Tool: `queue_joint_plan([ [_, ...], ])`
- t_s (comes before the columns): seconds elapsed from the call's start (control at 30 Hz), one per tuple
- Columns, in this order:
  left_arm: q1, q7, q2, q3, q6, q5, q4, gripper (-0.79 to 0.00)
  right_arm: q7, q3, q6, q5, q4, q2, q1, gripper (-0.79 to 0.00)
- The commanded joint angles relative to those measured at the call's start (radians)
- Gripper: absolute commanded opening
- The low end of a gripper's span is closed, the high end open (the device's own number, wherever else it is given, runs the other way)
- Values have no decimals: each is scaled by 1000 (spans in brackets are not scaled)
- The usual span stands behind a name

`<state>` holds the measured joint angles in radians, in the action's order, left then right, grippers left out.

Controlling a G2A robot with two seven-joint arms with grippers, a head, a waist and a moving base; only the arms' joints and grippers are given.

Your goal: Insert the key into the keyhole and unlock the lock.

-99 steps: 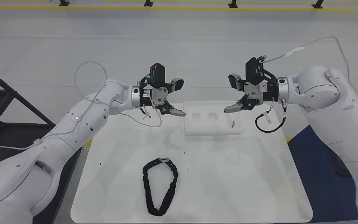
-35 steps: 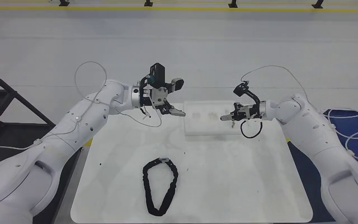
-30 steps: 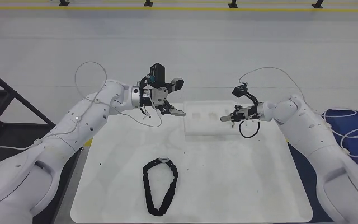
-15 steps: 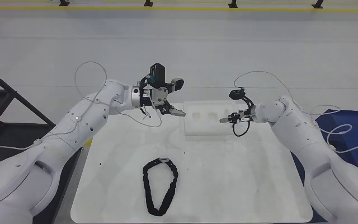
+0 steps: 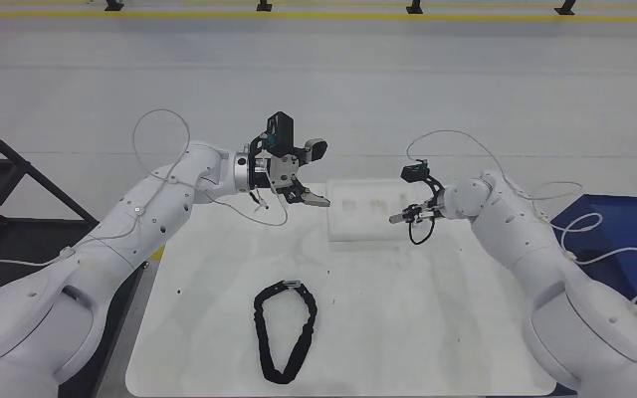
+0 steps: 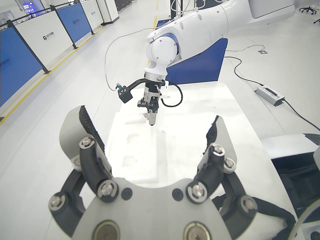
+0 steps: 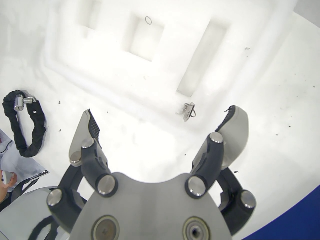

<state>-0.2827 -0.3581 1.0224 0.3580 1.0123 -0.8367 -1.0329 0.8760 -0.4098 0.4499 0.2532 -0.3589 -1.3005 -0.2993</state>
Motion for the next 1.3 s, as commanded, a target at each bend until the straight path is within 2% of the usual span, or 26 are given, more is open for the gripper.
queue_joint_plan([
  [0.0, 0, 0, 0, 0, 0, 0, 0, 0, 0, 3, -6, 10, 15, -10, 2, -126],
  [0.1, 0, 0, 0, 0, 0, 0, 0, 0, 0, 7, -17, 28, 39, -24, 5, -148],
  [0.27, 0, 0, 0, 0, 0, 0, 0, 0, -5, 8, -28, 47, 75, -42, 8, -277],
  [0.5, 0, 0, 0, 0, 0, 0, 0, 0, -21, 9, -55, 80, 113, -63, 11, -397],
  [0.9, 0, 0, 0, 0, 0, 0, 0, 0, -40, -4, -76, 104, 155, -86, 11, -520],
  [1.13, 0, 0, 0, 0, 0, 0, 0, 0, -46, -11, -89, 116, 170, -96, 5, -628],
  [1.27, 0, 0, 0, 0, 0, 0, 0, 0, -50, -17, -101, 121, 178, -100, 3, -723],
])
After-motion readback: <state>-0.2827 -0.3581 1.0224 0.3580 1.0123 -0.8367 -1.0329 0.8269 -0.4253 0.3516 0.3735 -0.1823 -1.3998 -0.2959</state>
